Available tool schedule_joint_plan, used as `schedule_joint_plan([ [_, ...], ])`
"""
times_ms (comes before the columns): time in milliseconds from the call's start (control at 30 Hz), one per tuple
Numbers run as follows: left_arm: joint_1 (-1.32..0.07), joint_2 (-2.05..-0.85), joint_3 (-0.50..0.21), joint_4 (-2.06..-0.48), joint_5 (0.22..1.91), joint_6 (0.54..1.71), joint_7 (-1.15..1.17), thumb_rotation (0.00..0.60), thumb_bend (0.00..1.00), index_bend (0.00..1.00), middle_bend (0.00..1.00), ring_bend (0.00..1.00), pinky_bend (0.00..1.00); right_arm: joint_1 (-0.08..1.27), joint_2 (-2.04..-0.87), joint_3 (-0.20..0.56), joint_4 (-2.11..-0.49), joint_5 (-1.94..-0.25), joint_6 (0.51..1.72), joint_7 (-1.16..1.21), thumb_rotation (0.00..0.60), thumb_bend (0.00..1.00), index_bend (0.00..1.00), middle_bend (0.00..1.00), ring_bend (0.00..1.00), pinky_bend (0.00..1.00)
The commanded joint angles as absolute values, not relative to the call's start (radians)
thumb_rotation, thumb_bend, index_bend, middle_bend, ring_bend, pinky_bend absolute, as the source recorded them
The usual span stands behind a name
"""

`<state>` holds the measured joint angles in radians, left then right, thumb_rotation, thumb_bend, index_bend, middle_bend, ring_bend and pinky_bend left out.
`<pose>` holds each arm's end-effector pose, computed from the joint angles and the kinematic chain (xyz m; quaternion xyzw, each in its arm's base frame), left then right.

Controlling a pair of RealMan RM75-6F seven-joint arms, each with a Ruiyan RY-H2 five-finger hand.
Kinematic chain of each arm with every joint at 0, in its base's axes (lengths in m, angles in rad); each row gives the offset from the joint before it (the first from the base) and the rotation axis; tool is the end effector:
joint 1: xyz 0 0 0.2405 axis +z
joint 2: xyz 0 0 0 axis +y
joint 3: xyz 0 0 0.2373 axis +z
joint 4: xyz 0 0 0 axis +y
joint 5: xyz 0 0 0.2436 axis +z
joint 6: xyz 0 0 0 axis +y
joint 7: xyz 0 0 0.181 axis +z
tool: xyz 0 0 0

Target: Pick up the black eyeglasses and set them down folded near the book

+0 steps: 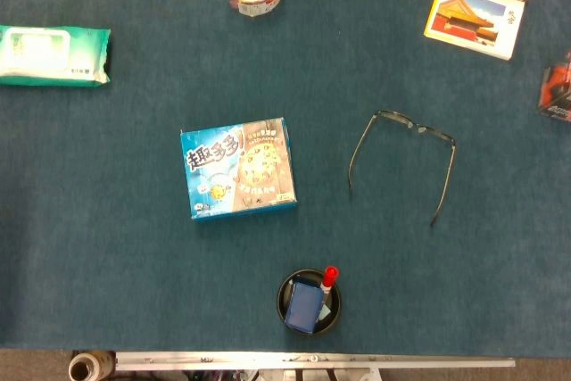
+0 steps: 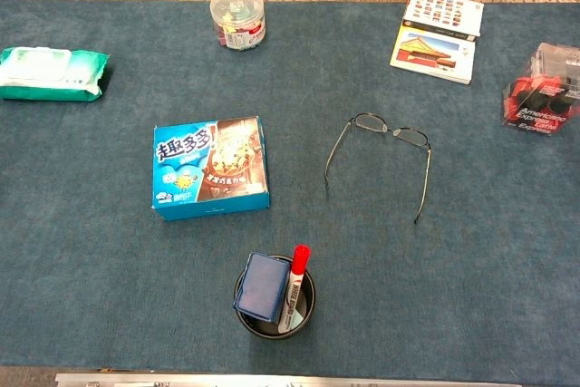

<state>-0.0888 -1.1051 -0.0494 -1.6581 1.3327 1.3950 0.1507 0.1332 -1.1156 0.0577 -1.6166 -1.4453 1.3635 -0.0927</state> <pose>-0.3309 0.2169 0.1147 -0.5859 -0.4170 -0.2992 0.6272 -0.3121 -0.2352 0.1055 0.6263 -0.3905 0.3351 0.5856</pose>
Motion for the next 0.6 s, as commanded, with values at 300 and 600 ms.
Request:
schedule_joint_plan([
  [300,-0.079,-1.097,-0.041,-1.678,1.339,1.405,0.157,0.6,0.48,0.52,0.45,0.37,0.46,0.146,-1.125,0.044,-1.614,-1.459,1.338,-0.087,0.6,0.52,0.64,0.5,0.35,0.36],
  [600,-0.076,-1.09,-0.029,-1.689,1.36,1.406,0.144,0.6,0.48,0.52,0.45,0.37,0.46,0.16,-1.147,0.019,-1.627,-1.51,1.325,-0.117,0.6,0.52,0.64,0.5,0.35,0.37],
])
